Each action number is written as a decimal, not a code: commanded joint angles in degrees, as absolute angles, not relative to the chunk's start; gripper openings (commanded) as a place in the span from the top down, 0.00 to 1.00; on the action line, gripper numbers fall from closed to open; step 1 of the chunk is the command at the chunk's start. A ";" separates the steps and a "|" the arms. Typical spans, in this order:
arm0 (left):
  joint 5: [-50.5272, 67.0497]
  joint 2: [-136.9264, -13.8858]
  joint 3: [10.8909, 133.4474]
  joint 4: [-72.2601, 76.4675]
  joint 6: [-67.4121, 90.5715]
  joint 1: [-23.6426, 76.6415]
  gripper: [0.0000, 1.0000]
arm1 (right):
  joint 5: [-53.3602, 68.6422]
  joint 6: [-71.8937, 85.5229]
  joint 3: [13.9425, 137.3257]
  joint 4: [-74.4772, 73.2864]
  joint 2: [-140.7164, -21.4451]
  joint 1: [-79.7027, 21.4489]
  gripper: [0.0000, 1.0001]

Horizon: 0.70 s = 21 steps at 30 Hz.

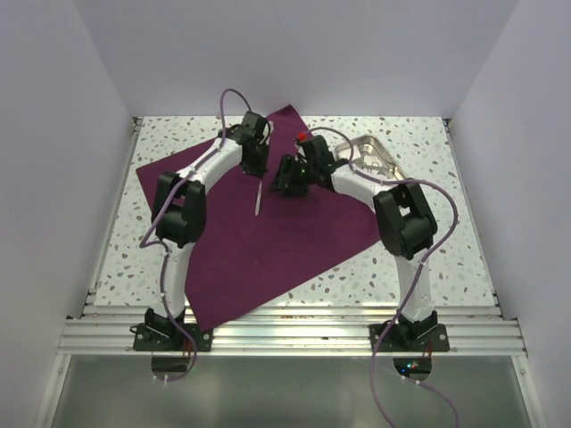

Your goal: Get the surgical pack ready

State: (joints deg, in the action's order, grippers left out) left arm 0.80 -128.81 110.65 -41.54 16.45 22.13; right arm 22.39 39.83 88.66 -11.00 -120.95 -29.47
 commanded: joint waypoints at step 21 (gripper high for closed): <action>3.08 -122.08 105.65 -39.82 16.87 21.36 1.00 | 24.52 43.59 92.81 3.25 -132.00 -34.10 0.39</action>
